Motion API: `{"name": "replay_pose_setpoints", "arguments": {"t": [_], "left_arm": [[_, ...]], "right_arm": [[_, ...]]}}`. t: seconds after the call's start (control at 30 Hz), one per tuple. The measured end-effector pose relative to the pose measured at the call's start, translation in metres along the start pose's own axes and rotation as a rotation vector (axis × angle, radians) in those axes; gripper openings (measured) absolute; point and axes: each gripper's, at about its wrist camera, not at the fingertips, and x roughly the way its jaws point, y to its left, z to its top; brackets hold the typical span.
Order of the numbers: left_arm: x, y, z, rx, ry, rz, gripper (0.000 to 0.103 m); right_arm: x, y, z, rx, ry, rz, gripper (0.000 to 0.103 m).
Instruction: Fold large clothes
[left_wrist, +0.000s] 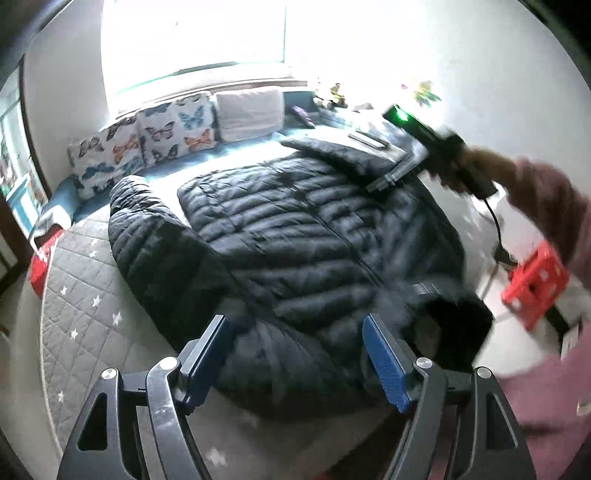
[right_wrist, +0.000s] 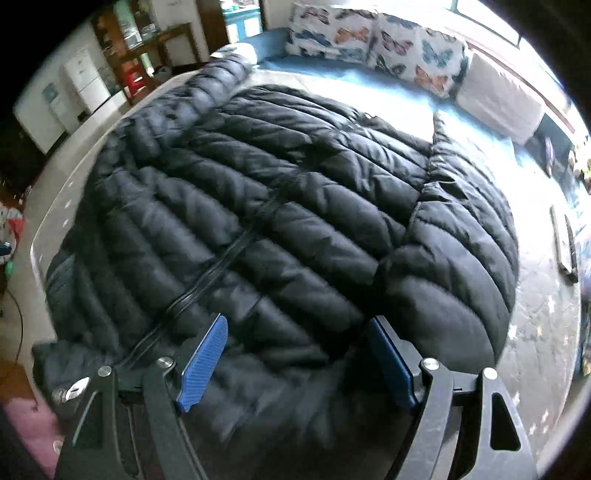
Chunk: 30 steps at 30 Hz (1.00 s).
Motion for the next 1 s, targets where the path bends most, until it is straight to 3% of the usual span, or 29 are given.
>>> {"name": "replay_pose_setpoints", "arguments": {"t": [0.2,0.4,0.5,0.63,0.77,0.87,1.0], "left_arm": [[0.060,0.057,0.051,-0.113,0.065,0.017,0.079],[0.110,0.101,0.094,-0.192,0.093,0.030,0.079],[0.137,0.111,0.116,-0.188,0.106,0.045,0.079],[0.182,0.119,0.147,-0.170,0.161,0.041,0.079],[0.219,0.130,0.151,-0.152,0.220,0.115,0.079],[0.236,0.150,0.136,-0.198,0.261,0.128,0.079],[0.245,0.159,0.110,-0.203,0.307,0.167,0.079]], "right_arm": [[-0.001,-0.048,-0.029,0.178,0.005,-0.079,0.082],[-0.021,-0.061,-0.081,0.292,0.051,-0.060,0.077],[-0.033,-0.048,-0.070,0.225,0.017,-0.072,0.077],[-0.030,-0.057,-0.041,0.215,-0.044,-0.018,0.079],[-0.004,-0.086,-0.038,0.296,0.004,-0.014,0.079],[-0.001,-0.103,-0.068,0.381,0.052,-0.031,0.077],[-0.019,-0.109,-0.105,0.426,0.038,-0.027,0.077]]}}
